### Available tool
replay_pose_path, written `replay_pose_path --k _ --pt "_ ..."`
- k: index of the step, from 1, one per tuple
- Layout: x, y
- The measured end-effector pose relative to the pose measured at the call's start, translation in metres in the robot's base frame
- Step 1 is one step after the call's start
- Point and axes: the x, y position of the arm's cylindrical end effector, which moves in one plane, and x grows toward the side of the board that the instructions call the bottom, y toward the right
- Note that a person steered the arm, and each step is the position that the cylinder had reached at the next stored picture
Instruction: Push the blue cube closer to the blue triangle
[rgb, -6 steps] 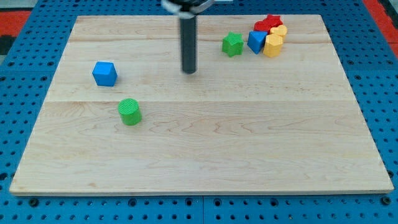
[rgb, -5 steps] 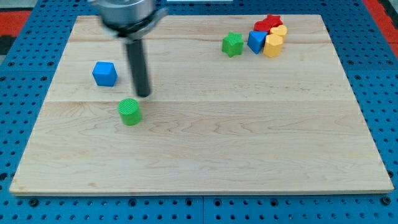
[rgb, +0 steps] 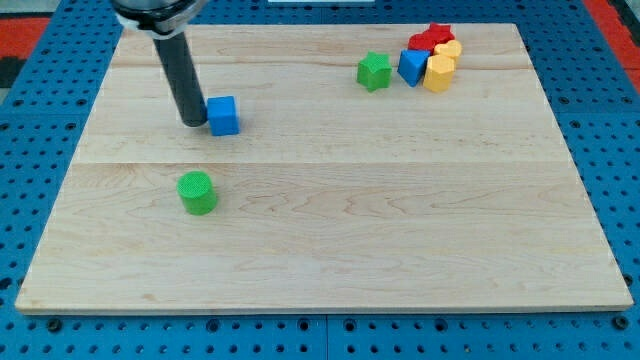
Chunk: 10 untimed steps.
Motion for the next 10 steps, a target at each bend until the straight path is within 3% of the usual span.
replay_pose_path --k 5,7,8,10 --pt "-0.041 0.165" --pt "0.001 0.150" --pt "0.005 0.181" --pt "-0.048 0.229"
